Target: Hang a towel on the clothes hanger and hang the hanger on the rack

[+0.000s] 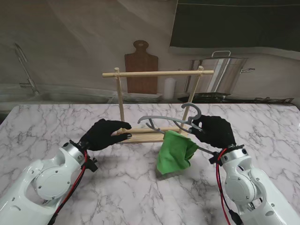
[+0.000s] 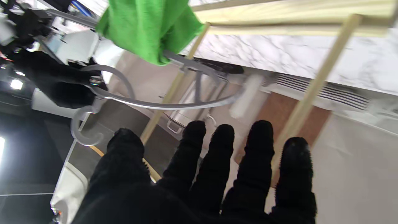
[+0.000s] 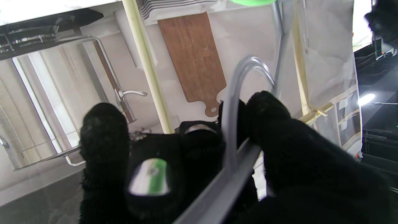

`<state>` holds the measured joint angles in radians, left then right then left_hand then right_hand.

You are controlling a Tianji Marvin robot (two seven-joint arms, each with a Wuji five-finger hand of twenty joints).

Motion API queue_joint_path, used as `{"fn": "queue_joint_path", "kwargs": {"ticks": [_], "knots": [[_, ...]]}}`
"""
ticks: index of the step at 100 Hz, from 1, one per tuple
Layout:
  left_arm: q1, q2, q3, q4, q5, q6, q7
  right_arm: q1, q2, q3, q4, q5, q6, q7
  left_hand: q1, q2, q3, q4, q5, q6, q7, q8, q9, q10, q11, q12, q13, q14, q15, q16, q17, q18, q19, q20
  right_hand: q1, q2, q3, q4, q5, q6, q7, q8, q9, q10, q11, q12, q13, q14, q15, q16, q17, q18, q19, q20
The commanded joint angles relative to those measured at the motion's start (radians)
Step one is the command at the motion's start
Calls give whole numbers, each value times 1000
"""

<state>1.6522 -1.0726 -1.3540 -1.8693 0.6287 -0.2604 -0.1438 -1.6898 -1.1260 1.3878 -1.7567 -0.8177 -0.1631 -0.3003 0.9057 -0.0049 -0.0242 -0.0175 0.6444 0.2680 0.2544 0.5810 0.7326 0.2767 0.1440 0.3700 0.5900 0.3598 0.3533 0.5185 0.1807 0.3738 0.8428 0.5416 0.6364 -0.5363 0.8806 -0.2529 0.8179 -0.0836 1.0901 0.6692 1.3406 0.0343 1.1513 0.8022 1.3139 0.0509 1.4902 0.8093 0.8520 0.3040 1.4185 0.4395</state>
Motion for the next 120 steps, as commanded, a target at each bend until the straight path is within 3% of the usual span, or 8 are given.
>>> {"fn": "queue_joint_path", "kwargs": {"ticks": [1, 25, 50, 86, 120], "knots": [[16, 4, -13, 7, 27, 29, -1, 22, -5, -2, -13, 1, 17, -6, 31, 46, -11, -2, 23, -7, 8, 17, 20, -6, 17, 20, 19, -2, 19, 20, 0, 8, 83, 23, 34, -1, 71, -1, 32, -12, 26, -15, 92, 21, 25, -13, 5, -96, 62, 18, 28, 28, 46, 4], [38, 11, -32, 39, 103, 72, -11, 86, -11, -26, -10, 10, 82, -15, 22, 54, -14, -3, 36, -14, 11, 24, 35, -12, 26, 30, 29, -1, 24, 27, -11, 20, 71, 15, 32, -24, 80, 2, 53, 23, 21, -45, 113, 18, 35, -15, 3, -95, 81, 22, 46, 32, 59, -8], [9, 16, -6, 83, 160, 116, -22, 156, -20, -80, -9, 14, 174, -25, 25, 59, -12, -4, 17, -6, -6, 18, 28, -11, 21, 29, 23, -4, 15, 25, -16, 23, 55, 6, 28, -46, 85, 12, 79, 62, 17, -78, 116, 17, 75, -9, 3, -89, 109, 32, 71, 39, 76, -24], [4, 14, -13, 97, 165, 122, -10, 273, -41, -188, 26, 43, 335, -44, 25, 60, -14, -4, 17, -6, -7, 18, 27, -10, 21, 30, 22, -4, 14, 27, -17, 20, 53, 4, 29, -50, 93, 16, 90, 86, 16, -95, 116, 15, 103, -12, 3, -87, 123, 38, 90, 47, 89, -33], [8, 16, -20, 95, 174, 130, -19, 399, -54, -275, 114, 69, 406, -35, 27, 60, -13, -4, 23, -7, -7, 18, 29, -10, 19, 29, 23, -2, 12, 26, -17, 19, 49, 2, 31, -43, 89, 15, 88, 86, 14, -95, 115, 15, 107, -18, 2, -86, 124, 38, 88, 48, 92, -40]]}}
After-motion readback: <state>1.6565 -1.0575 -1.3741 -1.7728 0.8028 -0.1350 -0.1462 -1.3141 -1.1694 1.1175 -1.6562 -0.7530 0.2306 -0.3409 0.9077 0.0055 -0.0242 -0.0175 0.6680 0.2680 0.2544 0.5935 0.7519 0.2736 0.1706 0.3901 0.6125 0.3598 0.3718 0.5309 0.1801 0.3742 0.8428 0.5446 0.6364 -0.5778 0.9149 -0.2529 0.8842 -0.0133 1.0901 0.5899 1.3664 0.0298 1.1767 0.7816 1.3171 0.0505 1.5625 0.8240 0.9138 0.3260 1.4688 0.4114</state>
